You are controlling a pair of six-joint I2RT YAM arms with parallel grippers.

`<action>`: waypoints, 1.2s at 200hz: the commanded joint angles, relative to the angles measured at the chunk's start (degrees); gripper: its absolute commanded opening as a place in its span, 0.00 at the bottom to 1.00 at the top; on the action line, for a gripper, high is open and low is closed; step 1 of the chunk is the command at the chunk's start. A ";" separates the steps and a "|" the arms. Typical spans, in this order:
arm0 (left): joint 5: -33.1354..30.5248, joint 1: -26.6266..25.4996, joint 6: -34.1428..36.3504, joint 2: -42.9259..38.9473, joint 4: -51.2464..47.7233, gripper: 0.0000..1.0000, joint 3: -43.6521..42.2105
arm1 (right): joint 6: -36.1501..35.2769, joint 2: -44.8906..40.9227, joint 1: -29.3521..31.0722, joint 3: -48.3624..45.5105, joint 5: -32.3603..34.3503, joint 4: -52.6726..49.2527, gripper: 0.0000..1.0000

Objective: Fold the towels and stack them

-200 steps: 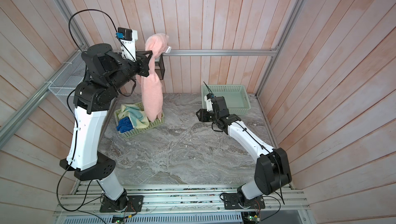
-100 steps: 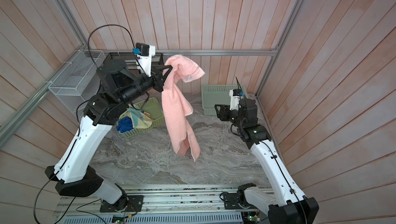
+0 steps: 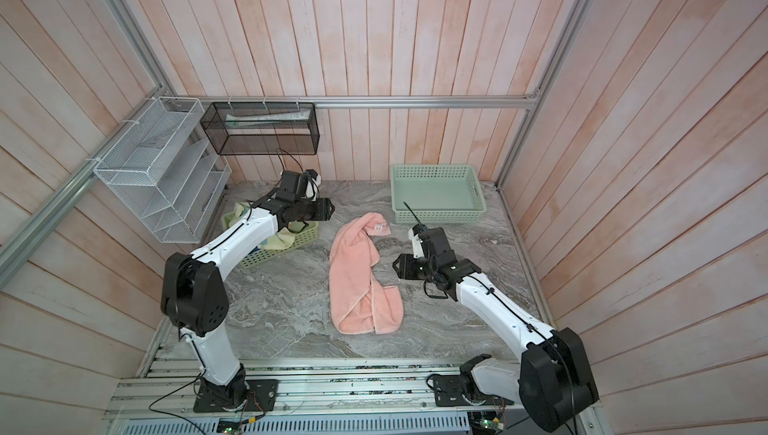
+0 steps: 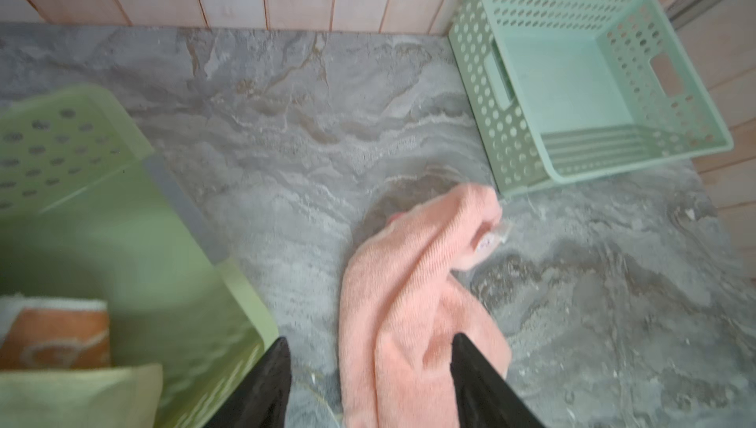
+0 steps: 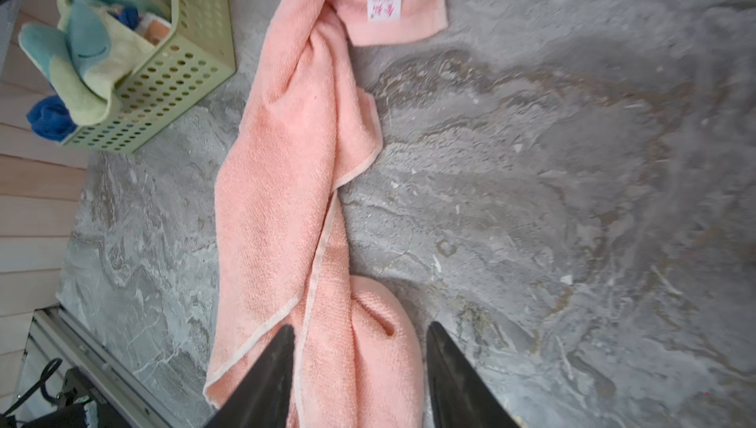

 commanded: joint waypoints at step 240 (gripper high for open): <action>-5.34 -22.58 5.35 6.32 0.72 0.00 8.92 | 2.85 3.13 -10.42 -6.59 1.81 13.22 0.32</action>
